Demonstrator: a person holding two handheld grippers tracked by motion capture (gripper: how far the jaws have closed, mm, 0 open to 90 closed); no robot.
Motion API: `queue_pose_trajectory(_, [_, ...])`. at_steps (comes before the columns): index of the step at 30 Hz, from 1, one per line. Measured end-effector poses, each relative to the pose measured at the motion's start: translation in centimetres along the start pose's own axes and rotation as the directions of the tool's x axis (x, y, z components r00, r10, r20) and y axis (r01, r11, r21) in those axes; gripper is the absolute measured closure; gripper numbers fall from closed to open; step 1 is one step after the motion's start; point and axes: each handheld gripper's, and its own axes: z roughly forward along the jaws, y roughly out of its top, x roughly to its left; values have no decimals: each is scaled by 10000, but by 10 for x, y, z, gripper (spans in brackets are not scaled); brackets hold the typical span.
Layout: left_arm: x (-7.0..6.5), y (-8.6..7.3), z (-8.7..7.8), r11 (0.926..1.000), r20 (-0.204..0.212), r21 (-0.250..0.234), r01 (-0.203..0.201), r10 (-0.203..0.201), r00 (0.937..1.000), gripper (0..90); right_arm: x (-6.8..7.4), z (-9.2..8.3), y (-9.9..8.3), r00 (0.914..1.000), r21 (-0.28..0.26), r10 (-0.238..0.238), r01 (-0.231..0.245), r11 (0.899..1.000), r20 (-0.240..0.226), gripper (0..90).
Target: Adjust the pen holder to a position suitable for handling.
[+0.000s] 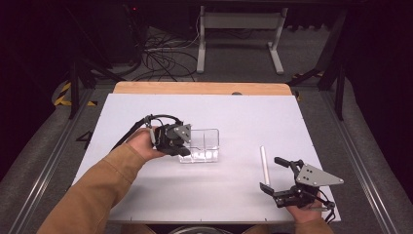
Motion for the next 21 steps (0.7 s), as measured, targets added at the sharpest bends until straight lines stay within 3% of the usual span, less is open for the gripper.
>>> queue_pose_trajectory(6, [-3, 5, 10, 9998, 285, 143, -110, 106, 9995, 880, 0, -1, 0, 10000, 6, 23, -23, 10000, 17, 56])
queue_pose_trajectory(12, [-2, 7, 17, 9994, 409, 301, 170, -182, 9990, 880, 0, -1, 0, 10000, 1, 1, -1, 10000, 29, 56])
queue_pose_trajectory(21, [-2, 6, 19, 9994, 319, 303, 172, -182, 9993, 877, 0, -1, 0, 10000, 17, 32, -32, 10000, -6, 56])
